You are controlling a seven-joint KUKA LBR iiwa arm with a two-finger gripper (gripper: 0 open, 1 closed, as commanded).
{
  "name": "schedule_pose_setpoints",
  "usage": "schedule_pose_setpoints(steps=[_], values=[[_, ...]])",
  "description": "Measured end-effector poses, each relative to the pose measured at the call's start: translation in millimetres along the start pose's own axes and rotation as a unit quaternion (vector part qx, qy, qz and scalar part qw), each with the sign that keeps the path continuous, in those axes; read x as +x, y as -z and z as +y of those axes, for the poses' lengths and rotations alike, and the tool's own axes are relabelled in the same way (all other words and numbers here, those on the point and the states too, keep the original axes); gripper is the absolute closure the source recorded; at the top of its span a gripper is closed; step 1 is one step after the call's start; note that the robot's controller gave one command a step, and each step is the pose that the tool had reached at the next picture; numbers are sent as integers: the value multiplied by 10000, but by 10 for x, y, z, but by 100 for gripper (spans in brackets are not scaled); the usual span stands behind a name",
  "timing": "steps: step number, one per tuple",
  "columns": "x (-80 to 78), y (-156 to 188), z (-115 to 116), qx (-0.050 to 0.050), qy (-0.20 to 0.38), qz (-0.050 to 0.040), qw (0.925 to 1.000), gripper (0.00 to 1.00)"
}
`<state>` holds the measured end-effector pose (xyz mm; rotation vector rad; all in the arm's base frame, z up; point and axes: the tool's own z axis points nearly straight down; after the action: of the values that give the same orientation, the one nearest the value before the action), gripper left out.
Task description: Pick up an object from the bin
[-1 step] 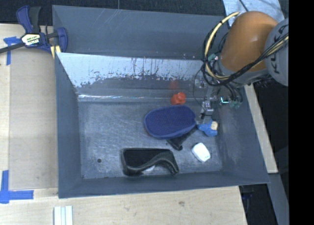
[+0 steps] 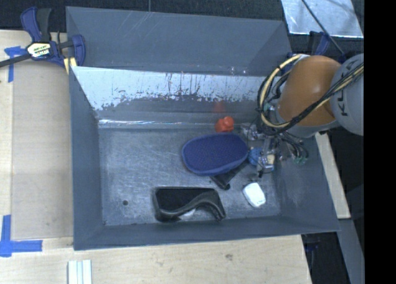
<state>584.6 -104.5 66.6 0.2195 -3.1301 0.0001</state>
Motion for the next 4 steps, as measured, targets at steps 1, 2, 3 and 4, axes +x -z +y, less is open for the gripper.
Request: schedule_pose_setpoints(steps=[1, 2, 3, 4], values=[[-30, 40, 10, 6, 11, -40, 10000, 100], [-189, 789, -85, 23, -18, -81, 10000, 100], [-145, 487, 1048, -18, 79, -26, 10000, 100], [-144, 497, 992, 2, 48, -34, 10000, 0]])
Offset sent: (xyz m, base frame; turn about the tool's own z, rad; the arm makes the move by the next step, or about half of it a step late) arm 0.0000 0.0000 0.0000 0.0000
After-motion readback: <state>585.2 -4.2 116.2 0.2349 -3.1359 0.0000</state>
